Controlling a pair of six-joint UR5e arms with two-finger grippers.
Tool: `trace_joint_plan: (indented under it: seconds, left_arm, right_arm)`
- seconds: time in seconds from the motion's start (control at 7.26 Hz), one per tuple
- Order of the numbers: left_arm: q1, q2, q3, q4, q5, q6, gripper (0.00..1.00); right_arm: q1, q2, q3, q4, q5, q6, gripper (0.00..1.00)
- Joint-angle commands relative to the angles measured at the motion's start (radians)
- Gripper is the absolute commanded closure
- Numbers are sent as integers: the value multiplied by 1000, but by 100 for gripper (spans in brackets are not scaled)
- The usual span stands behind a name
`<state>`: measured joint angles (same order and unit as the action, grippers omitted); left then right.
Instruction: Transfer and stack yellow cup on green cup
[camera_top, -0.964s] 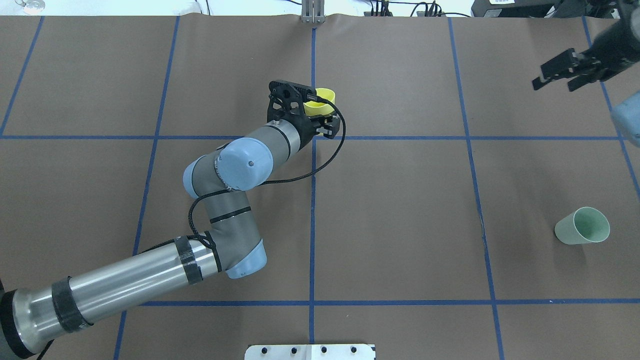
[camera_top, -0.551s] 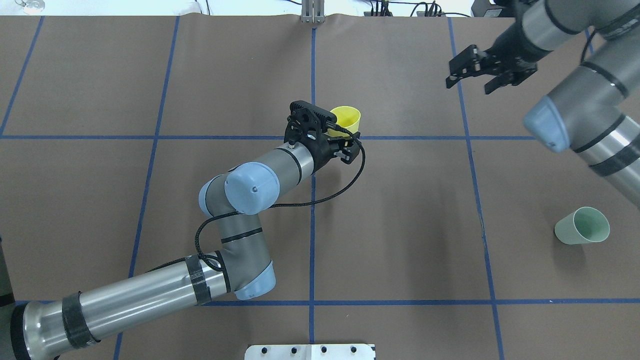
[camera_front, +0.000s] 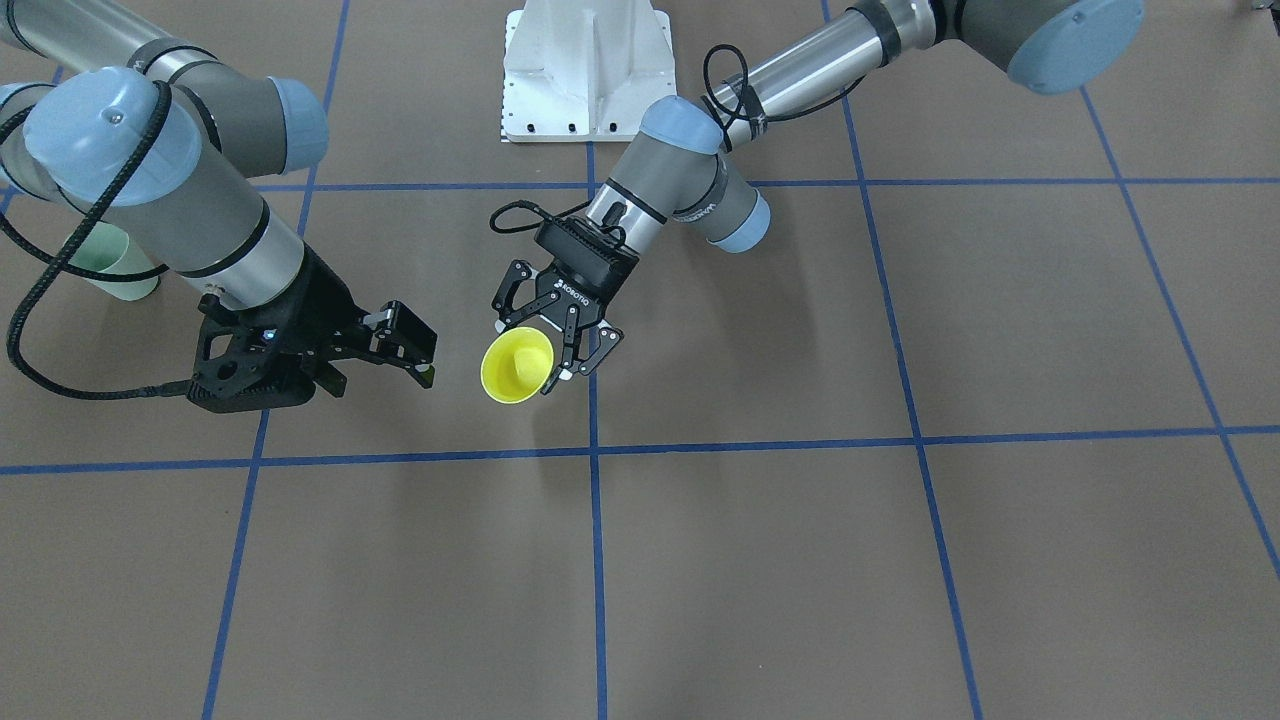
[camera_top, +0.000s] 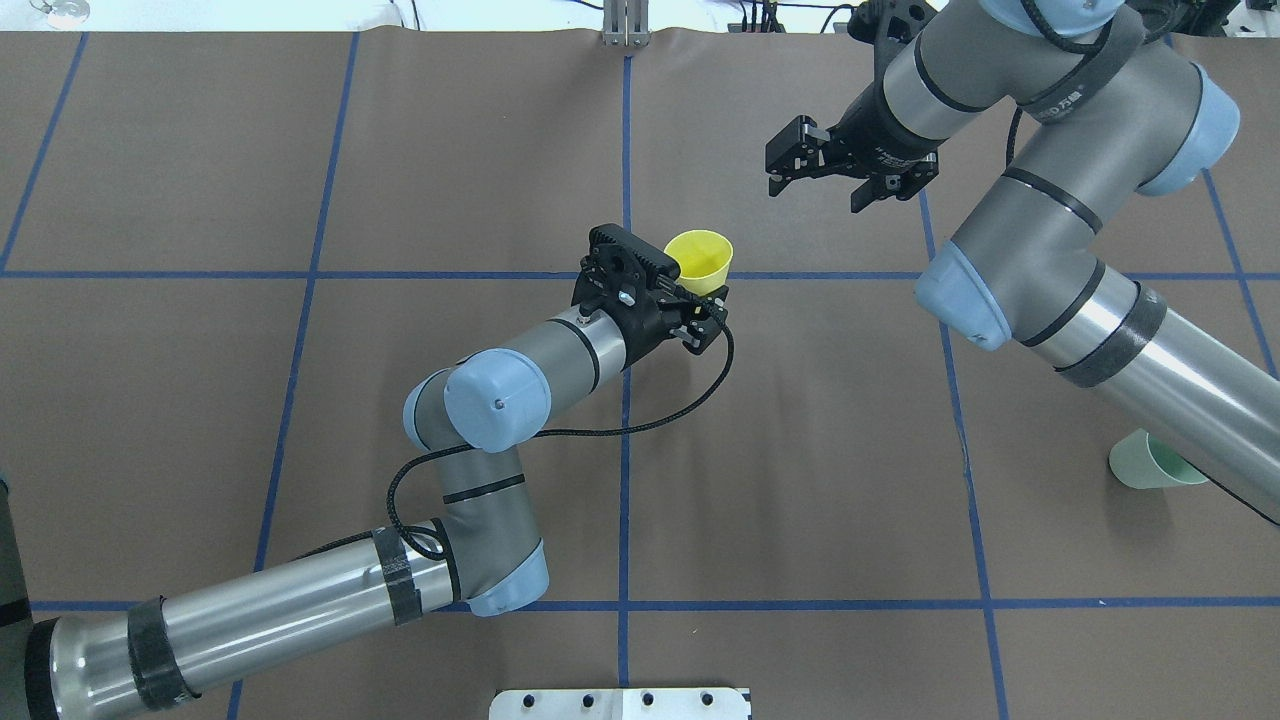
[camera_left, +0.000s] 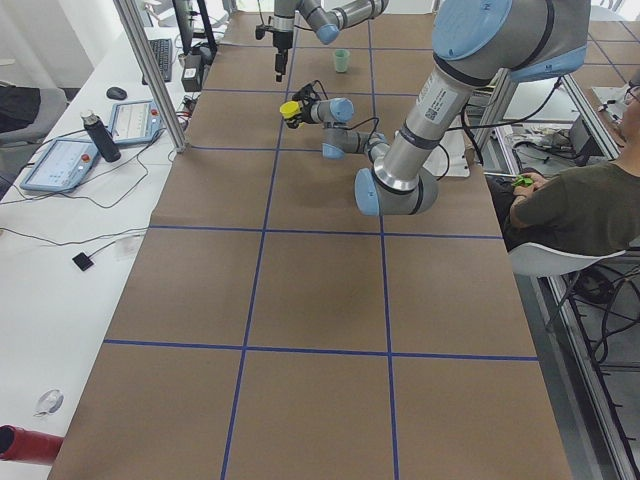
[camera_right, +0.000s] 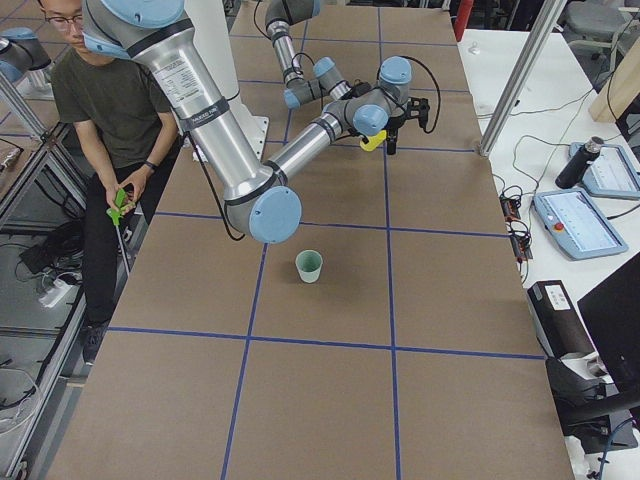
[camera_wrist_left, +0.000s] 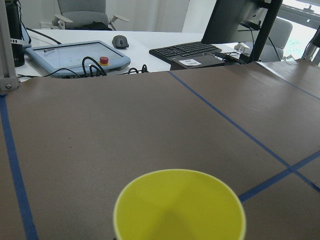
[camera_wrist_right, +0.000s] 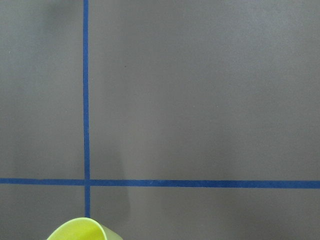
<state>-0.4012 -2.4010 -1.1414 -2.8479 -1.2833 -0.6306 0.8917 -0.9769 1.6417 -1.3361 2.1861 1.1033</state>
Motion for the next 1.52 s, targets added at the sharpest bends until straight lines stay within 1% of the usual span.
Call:
trace_joint_plan:
  seconds: [0.0, 0.14, 0.28, 0.41, 0.55, 0.96, 1.1, 1.24, 1.38]
  left_arm:
    - [4, 22, 37, -134, -31, 174, 57]
    - [5, 29, 35, -160, -37, 259, 61]
    - [5, 39, 31, -171, -34, 265, 58]
    - [4, 51, 34, -203, -28, 270, 57]
    - [4, 54, 34, -209, -27, 272, 57]
    - [5, 54, 28, -211, -22, 269, 56]
    - [7, 53, 26, -211, -22, 263, 56]
    - [7, 54, 26, -211, -10, 261, 56]
    - [10, 54, 26, -211, -10, 261, 56]
  right_arm:
    - [-25, 10, -3, 0, -8, 6, 1]
    - [-36, 10, -3, 2, -9, 7, 1]
    - [-51, 10, -3, 2, -12, 7, 1]
    - [-60, 21, -2, 0, -14, 13, 1]
    - [-85, 27, -2, 0, -14, 50, 1]
    - [-129, 30, 1, 2, -16, 50, 2]
    - [-132, 30, -2, 2, -16, 50, 4]
    - [-135, 30, -3, 2, -26, 50, 11]
    - [-143, 30, -3, 2, -37, 52, 14]
